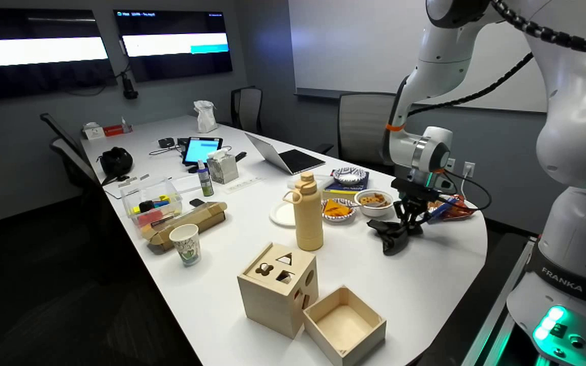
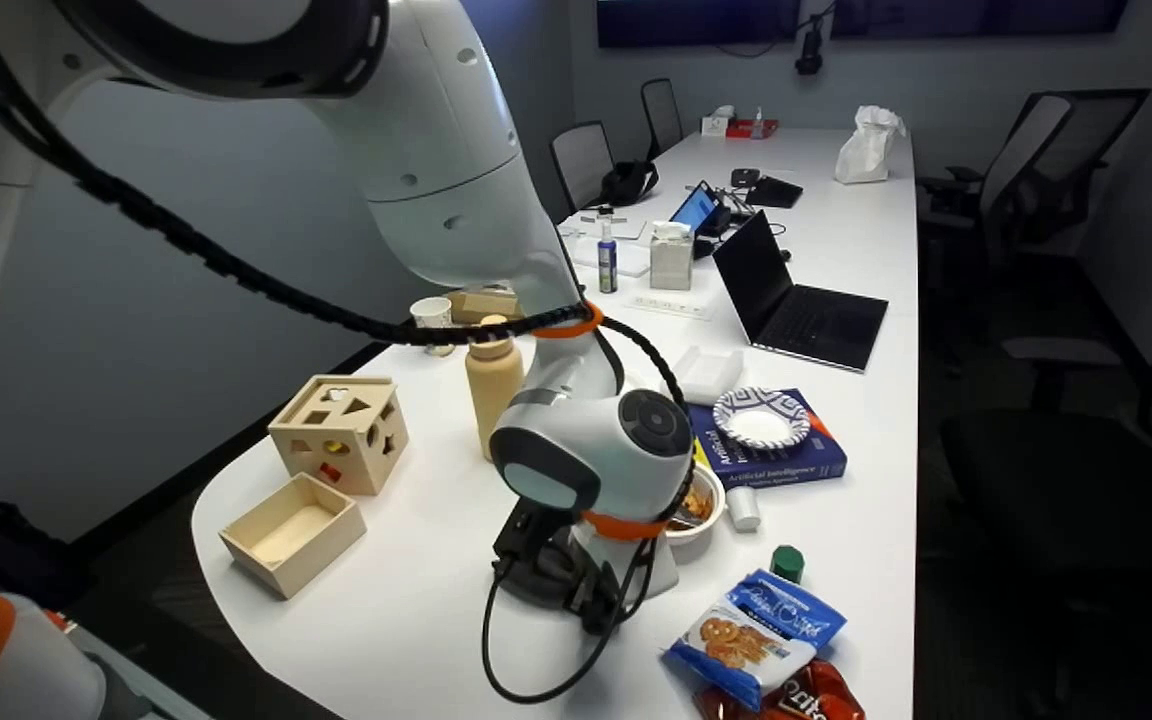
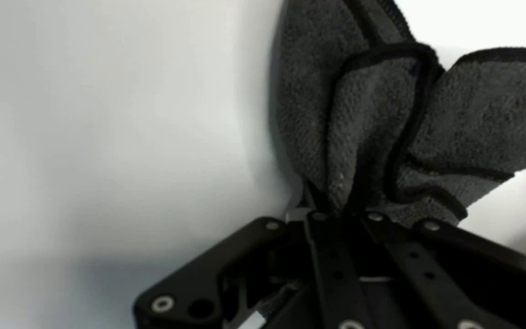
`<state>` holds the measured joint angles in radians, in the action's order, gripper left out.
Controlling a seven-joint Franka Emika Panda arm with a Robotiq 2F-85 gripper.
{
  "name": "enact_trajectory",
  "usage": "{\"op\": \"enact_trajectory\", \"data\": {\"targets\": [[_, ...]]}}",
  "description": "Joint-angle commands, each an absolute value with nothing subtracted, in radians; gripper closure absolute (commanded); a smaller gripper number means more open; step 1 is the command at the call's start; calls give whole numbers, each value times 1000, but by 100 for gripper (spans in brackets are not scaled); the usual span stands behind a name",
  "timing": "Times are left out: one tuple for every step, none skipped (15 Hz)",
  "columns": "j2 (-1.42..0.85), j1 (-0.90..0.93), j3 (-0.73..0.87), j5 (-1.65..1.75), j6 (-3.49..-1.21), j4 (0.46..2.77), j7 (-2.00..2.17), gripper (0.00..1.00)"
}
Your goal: Pick up the towel and clean the other end of the table
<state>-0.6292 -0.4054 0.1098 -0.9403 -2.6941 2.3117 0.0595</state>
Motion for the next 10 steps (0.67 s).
{"op": "enact_trajectory", "data": {"targets": [[-670, -317, 81, -918, -2692, 2247, 49, 98], [-676, -293, 75, -904, -2687, 2239, 51, 98], [-681, -275, 70, -893, -2682, 2233, 49, 98], [-684, -254, 71, -876, -2680, 2233, 53, 98], [-679, -241, 66, -867, -2680, 2240, 47, 98], [-672, -229, 61, -859, -2681, 2249, 41, 98], [-666, -219, 58, -849, -2686, 2258, 41, 98], [-654, -213, 47, -847, -2694, 2277, 32, 98], [-645, -209, 35, -849, -2700, 2290, 19, 98], [-636, -211, 18, -858, -2707, 2303, -2, 98]]}}
